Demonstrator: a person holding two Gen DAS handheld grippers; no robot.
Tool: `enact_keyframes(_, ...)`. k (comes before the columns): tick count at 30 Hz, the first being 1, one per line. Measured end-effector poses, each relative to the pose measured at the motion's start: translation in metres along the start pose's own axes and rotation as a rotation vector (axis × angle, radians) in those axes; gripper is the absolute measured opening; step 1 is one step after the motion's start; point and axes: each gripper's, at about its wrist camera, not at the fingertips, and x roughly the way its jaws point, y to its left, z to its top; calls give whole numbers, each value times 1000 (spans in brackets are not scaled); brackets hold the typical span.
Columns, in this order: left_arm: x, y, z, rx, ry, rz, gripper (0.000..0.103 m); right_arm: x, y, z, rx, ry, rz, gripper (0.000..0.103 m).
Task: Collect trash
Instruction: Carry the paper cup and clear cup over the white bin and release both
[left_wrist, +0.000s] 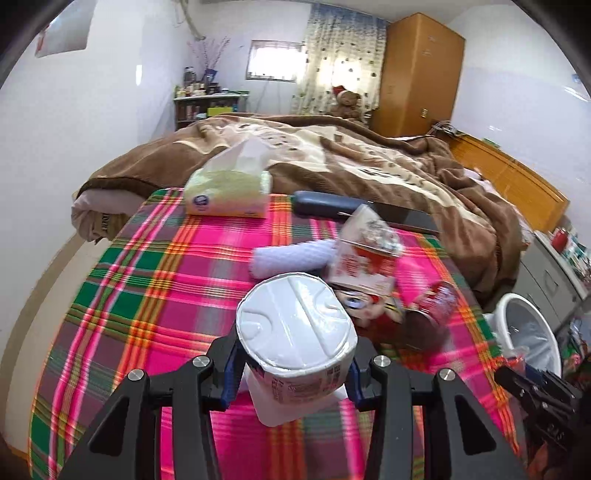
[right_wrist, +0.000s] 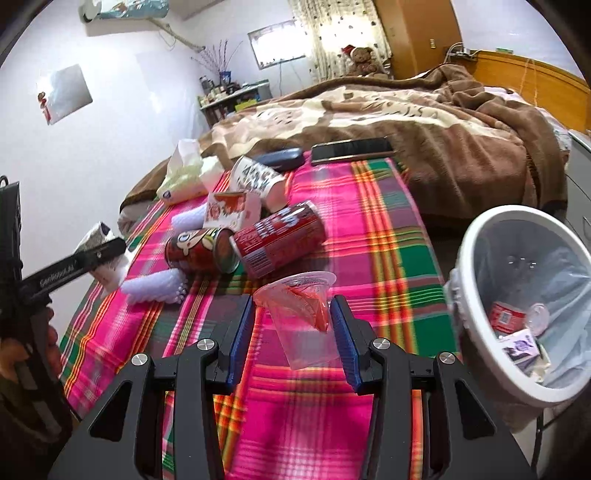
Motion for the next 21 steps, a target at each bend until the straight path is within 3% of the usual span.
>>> enact_keyframes(21,-15,-143,-21,163,3,-187,45,-58,-91,-1,112,-104,-128,44)
